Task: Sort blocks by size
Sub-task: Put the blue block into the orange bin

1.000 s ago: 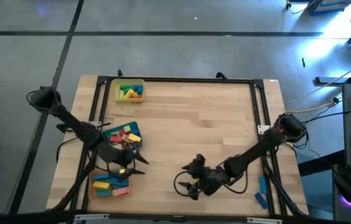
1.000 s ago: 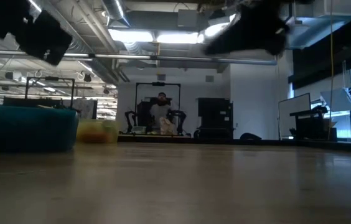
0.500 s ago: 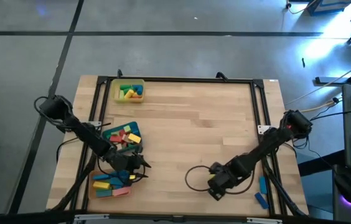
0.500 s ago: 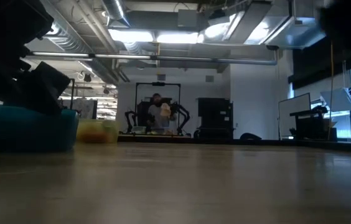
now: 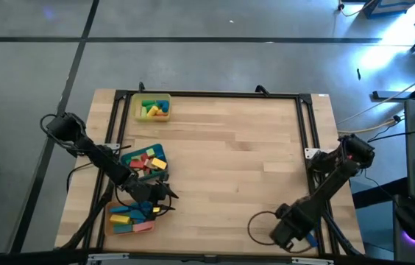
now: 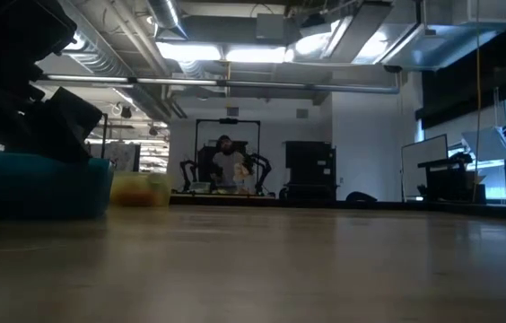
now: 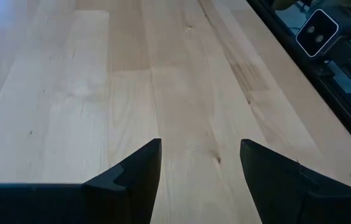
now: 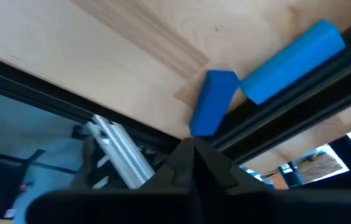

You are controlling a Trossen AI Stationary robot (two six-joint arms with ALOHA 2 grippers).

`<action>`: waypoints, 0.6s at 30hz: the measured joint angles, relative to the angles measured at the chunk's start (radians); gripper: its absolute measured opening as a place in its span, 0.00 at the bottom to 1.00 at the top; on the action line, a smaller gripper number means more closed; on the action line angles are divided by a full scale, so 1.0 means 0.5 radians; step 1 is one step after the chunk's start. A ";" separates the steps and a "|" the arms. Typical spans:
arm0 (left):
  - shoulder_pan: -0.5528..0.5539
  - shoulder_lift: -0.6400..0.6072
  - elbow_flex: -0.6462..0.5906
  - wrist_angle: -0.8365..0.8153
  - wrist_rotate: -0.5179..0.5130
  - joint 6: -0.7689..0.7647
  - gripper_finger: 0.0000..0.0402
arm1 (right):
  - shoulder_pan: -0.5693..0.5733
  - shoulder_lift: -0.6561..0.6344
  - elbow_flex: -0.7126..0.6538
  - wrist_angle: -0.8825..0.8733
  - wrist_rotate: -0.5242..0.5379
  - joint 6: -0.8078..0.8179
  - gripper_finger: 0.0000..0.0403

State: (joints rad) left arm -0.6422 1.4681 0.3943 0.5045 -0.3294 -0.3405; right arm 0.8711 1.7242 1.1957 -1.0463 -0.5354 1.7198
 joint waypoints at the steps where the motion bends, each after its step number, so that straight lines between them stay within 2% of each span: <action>1: 0.000 0.000 0.000 0.000 0.000 0.000 0.50 | 0.027 0.009 0.000 -0.003 0.000 0.003 0.03; 12: 0.000 0.000 0.000 0.002 0.000 -0.001 0.50 | 0.228 0.225 -0.001 -0.003 0.063 0.003 0.02; 18: 0.000 -0.001 0.001 0.002 0.000 -0.001 0.50 | 0.239 0.341 -0.132 0.097 -0.078 -0.007 0.01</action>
State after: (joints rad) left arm -0.6422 1.4678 0.3946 0.5056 -0.3294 -0.3408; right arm 0.9904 1.8947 1.1297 -0.9976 -0.5743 1.7164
